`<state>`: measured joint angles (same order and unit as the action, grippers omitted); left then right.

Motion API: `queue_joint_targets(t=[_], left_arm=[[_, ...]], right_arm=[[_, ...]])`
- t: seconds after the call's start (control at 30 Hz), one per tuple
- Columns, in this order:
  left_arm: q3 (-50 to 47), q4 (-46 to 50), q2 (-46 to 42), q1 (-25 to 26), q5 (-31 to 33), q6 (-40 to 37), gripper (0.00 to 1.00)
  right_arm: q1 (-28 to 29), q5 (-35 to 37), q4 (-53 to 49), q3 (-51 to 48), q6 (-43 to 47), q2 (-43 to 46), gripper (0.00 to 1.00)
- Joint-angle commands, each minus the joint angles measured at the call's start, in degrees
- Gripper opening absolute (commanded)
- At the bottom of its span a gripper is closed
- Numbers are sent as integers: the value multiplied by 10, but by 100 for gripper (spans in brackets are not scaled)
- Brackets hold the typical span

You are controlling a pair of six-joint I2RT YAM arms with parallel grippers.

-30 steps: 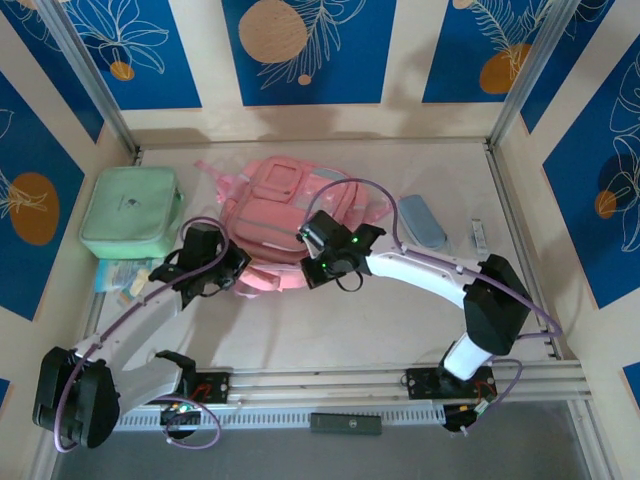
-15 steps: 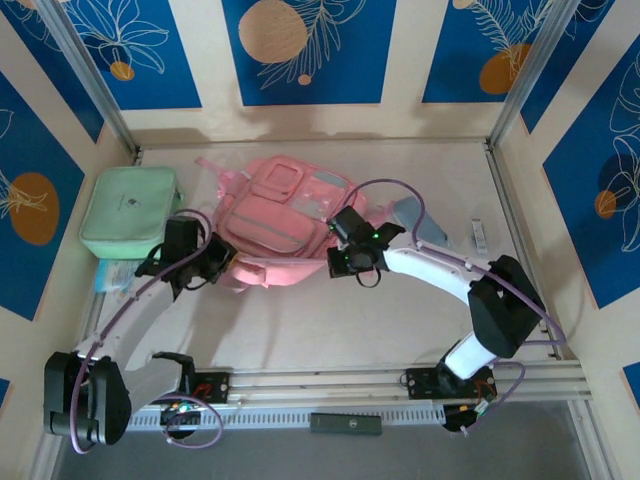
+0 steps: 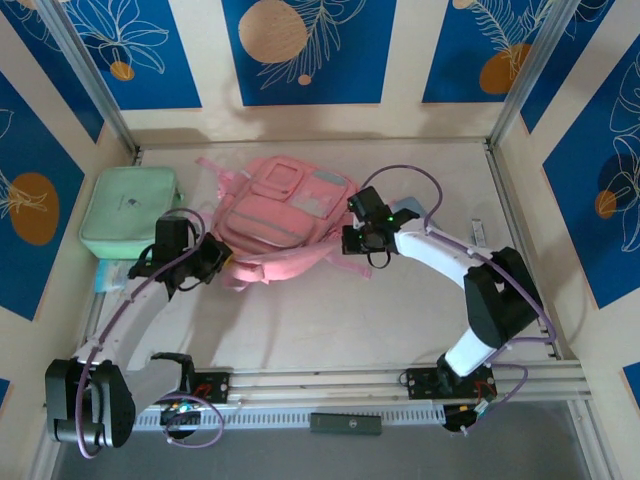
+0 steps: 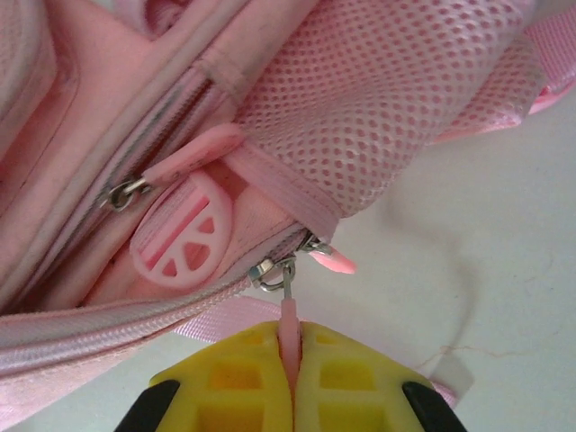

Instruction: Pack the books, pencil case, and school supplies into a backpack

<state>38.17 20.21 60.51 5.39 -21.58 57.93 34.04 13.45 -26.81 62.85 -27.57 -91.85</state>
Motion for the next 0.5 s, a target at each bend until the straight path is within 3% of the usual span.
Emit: queue_joint_targets(t=[0.0,0.07,0.2,0.33,0.47], left_arm=[[-4,17,-37,12,62,-22,0],[-17,33,-50,22,75,-26,0],[-13,96,-66,22,133,-68,20],[6,139,-85,22,185,-93,41],[15,115,-84,25,159,-91,45]], right_arm=[[40,76,-64,26,14,7,0],[47,58,-83,20,-3,7,0],[68,23,-62,-21,-20,23,0],[80,49,-92,-18,-37,6,0],[53,26,-81,-25,-39,-6,1]])
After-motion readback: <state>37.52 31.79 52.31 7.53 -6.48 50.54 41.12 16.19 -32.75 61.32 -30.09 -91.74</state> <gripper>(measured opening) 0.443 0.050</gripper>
